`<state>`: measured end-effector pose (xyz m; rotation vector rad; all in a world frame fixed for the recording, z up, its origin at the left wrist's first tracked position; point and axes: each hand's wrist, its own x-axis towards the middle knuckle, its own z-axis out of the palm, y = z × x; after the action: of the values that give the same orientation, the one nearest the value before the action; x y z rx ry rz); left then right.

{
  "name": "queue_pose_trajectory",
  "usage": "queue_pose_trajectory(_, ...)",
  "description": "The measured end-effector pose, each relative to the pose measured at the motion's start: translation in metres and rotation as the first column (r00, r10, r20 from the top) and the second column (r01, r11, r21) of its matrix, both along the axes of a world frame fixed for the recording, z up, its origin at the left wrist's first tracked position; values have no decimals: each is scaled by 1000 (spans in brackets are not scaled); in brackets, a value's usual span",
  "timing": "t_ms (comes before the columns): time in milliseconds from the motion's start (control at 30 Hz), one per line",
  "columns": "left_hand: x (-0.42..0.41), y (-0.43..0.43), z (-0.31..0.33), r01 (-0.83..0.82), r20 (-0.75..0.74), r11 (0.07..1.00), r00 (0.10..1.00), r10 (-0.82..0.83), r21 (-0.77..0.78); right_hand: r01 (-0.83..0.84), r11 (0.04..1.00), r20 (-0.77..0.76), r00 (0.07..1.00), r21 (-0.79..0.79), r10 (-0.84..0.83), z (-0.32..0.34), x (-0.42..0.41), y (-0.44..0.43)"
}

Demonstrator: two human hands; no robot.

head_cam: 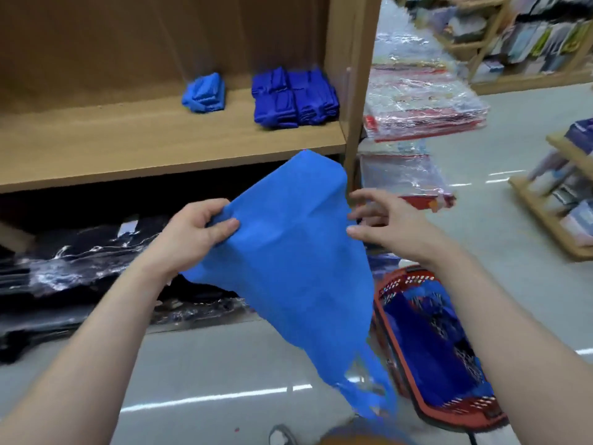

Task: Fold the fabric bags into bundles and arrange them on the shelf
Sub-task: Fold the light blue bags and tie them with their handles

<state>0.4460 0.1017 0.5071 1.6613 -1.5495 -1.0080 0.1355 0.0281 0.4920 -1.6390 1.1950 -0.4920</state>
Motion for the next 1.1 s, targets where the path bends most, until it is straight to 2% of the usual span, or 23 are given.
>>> queue_pose_trajectory(67,28,27,9,-10,-1,1000,1000,10,-8,-17,990,-63,998,-140,9,6,45,7)
queue_pose_trajectory(100,41,41,12,1,25,1000,1000,-1,-19,-26,989,-24,999,-143,23,10,67,10)
queue_pose_trajectory(167,63,65,20,18,84,999,996,-15,-40,-85,994,67,994,-62,89,21,110,14)
queue_pose_trajectory(267,91,96,26,-35,136,998,990,42,-56,-292,954,106,953,63,284,29,164,19)
queue_pose_trajectory(367,120,122,35,-141,173,987,973,152,-73,-401,916,47,916,17,400,37,200,23)
queue_pose_trajectory(400,132,132,39,-178,180,983,967,181,-32,-393,919,34,919,-26,394,40,209,21)
queue_pose_trajectory(467,160,152,42,-228,273,957,946,174,181,-336,936,58,938,-105,343,48,226,11)
queue_pose_trajectory(533,188,172,34,-282,397,875,911,115,394,-282,940,73,951,-190,300,55,247,-3)
queue_pose_trajectory(567,200,180,27,-330,406,852,901,154,407,-263,940,73,956,-219,284,57,257,-12)
queue_pose_trajectory(600,213,188,19,-394,344,837,900,268,380,-256,940,75,957,-224,279,60,268,-20)
queue_pose_trajectory(633,225,194,12,-472,198,817,882,428,331,-266,940,87,953,-214,289,62,277,-28)
queue_pose_trajectory(700,244,200,3,-619,-157,739,729,667,266,-318,938,135,932,-137,336,68,295,-41)
queue_pose_trajectory(733,253,200,1,-668,-261,697,646,717,261,-355,932,174,916,-73,362,73,304,-47)
queue_pose_trajectory(767,261,198,0,-700,-289,666,602,744,256,-404,915,206,894,-18,398,76,311,-55)
queue_pose_trajectory(800,269,194,0,-724,-262,645,591,763,244,-461,887,190,872,12,450,82,319,-61)
queue_pose_trajectory(833,278,188,0,-744,-190,632,603,775,218,-525,851,105,846,1,522,87,327,-70)
queue_pose_trajectory(900,297,169,9,-777,14,620,625,781,110,-617,782,-146,784,-83,603,99,345,-86)
queue_pose_trajectory(933,305,157,20,-784,137,620,617,775,27,-633,763,-207,770,-134,603,106,354,-93)
queue_pose_trajectory(1000,319,135,52,-792,379,595,512,771,-139,-576,787,-121,817,-219,564,120,377,-111)
queue_pose_trajectory(1100,347,103,98,-745,587,537,245,772,-396,-400,798,43,883,-450,467,154,413,-139)
